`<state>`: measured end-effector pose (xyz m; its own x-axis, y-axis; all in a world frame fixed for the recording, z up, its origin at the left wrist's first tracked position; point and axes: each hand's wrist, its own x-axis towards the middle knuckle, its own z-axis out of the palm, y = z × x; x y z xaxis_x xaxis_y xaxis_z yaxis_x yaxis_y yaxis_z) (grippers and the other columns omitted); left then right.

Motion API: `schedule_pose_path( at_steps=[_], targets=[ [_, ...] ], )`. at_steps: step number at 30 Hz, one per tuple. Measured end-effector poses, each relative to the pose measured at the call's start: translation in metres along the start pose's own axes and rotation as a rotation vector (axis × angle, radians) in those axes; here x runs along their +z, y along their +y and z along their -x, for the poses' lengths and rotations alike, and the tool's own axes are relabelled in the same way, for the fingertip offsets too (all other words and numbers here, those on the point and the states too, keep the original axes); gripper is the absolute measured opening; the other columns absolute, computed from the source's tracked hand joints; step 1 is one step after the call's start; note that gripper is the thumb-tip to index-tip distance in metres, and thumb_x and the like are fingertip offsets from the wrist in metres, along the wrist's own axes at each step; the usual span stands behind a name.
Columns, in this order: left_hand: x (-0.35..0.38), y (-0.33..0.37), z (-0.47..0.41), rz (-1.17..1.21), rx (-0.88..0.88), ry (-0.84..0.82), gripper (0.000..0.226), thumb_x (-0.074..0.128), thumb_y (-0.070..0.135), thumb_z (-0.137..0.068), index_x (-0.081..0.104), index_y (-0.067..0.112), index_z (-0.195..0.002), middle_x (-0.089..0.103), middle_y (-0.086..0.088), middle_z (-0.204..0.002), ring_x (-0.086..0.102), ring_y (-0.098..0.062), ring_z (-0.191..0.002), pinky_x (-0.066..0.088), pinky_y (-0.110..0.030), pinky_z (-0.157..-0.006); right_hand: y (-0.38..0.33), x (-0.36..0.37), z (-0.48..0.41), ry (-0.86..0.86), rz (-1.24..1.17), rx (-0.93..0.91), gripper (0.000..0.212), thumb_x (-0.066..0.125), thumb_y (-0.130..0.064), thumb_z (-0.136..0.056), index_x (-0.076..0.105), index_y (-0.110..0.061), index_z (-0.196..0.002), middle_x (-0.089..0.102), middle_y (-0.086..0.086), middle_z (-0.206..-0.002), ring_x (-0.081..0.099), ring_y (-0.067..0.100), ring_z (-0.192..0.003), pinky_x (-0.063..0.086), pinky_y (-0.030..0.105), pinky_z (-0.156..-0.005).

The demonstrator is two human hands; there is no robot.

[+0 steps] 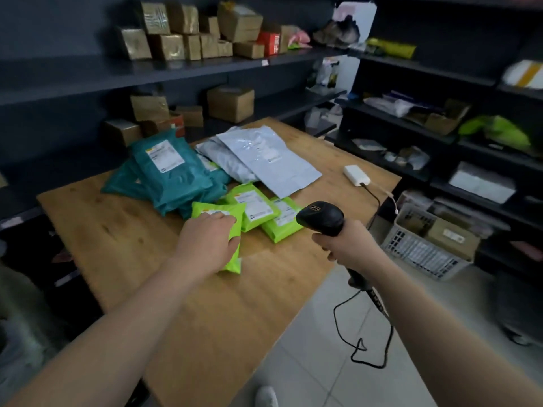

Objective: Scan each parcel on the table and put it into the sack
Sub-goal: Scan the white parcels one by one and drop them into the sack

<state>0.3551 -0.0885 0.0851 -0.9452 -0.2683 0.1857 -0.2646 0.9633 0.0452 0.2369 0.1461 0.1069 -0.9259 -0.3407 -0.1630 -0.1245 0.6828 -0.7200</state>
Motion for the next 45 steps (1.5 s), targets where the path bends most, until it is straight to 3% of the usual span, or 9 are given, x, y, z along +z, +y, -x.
schedule_pose_path(
  at_steps=[10,17,20,23,27,32,35,40,45],
  targets=[
    [0.025,0.003,-0.215,0.028,-0.116,-0.016,0.027,0.048,0.039,-0.094,0.057,0.018,-0.108,0.061,-0.003,-0.107,0.057,-0.028,-0.103,0.044,-0.037,-0.076,-0.022,-0.058,-0.229,-0.001,0.017,-0.034,0.015,0.067,-0.027,-0.078,0.063,-0.013,-0.081,0.072,0.011,-0.069,0.069,0.026,-0.060,0.058,0.043,-0.064],
    [0.066,0.010,-0.313,0.041,-0.244,-0.124,0.035,0.047,0.036,-0.095,0.051,0.016,-0.123,0.060,-0.006,-0.116,0.057,-0.031,-0.105,0.044,-0.038,-0.077,-0.027,-0.058,-0.365,-0.124,-0.015,-0.050,0.020,0.066,-0.022,-0.083,0.062,-0.004,-0.090,0.070,0.017,-0.082,0.067,0.026,-0.068,0.051,0.037,-0.061],
    [0.092,0.014,-0.346,0.134,-0.375,-0.190,0.033,0.049,0.031,-0.094,0.045,0.013,-0.122,0.057,-0.009,-0.117,0.056,-0.032,-0.103,0.045,-0.038,-0.074,-0.019,-0.044,-0.424,-0.196,-0.073,-0.032,0.023,0.069,-0.021,-0.083,0.063,-0.007,-0.100,0.070,0.019,-0.089,0.066,0.026,-0.073,0.054,0.039,-0.066],
    [0.120,0.014,-0.373,0.253,-0.556,-0.236,0.031,0.051,0.030,-0.093,0.042,0.011,-0.115,0.053,-0.014,-0.115,0.054,-0.033,-0.103,0.048,-0.040,-0.079,-0.008,-0.029,-0.480,-0.278,-0.061,-0.023,0.019,0.072,-0.029,-0.082,0.061,-0.013,-0.083,0.057,0.004,-0.063,0.054,0.016,-0.055,0.045,0.029,-0.052],
    [0.150,0.008,-0.407,0.491,-0.876,-0.241,0.064,0.060,0.035,-0.091,0.028,0.005,-0.137,0.043,-0.020,-0.133,0.045,-0.037,-0.122,0.042,-0.043,-0.100,0.004,-0.007,-0.538,-0.430,-0.152,-0.003,0.017,0.073,-0.032,-0.083,0.065,-0.020,-0.091,0.061,-0.002,-0.075,0.057,0.009,-0.066,0.039,0.023,-0.052],
    [0.168,0.004,-0.439,0.759,-1.139,-0.024,0.076,0.069,0.037,-0.085,0.029,0.002,-0.139,0.044,-0.015,-0.140,0.045,-0.032,-0.127,0.041,-0.040,-0.102,0.008,0.012,-0.577,-0.675,-0.295,0.001,0.016,0.071,-0.030,-0.085,0.065,-0.021,-0.096,0.064,0.001,-0.091,0.061,0.018,-0.083,0.049,0.032,-0.069],
    [0.166,0.007,-0.450,1.006,-1.247,0.179,0.059,0.070,0.038,-0.085,0.048,0.005,-0.128,0.057,-0.007,-0.128,0.056,-0.025,-0.111,0.044,-0.030,-0.087,0.007,0.014,-0.583,-0.760,-0.351,0.025,0.022,0.072,-0.029,-0.084,0.067,-0.012,-0.098,0.065,0.008,-0.087,0.066,0.030,-0.085,0.055,0.048,-0.082],
    [0.151,0.026,-0.456,1.387,-1.296,0.463,0.007,0.068,0.020,-0.089,0.062,0.018,-0.091,0.067,0.008,-0.084,0.065,-0.001,-0.061,0.048,-0.015,-0.050,0.002,-0.003,-0.575,-0.863,-0.495,0.036,0.025,0.072,-0.023,-0.086,0.066,-0.015,-0.109,0.067,0.001,-0.086,0.072,0.021,-0.076,0.054,0.031,-0.062],
    [0.132,0.053,-0.425,1.471,-1.185,0.384,0.029,0.059,-0.002,-0.088,0.063,0.017,-0.110,0.073,-0.003,-0.100,0.072,-0.023,-0.086,0.058,-0.038,-0.067,-0.009,-0.042,-0.555,-0.884,-0.420,-0.005,0.024,0.073,-0.022,-0.085,0.066,-0.009,-0.104,0.064,0.006,-0.081,0.061,0.015,-0.058,0.050,0.029,-0.057]
  ],
)
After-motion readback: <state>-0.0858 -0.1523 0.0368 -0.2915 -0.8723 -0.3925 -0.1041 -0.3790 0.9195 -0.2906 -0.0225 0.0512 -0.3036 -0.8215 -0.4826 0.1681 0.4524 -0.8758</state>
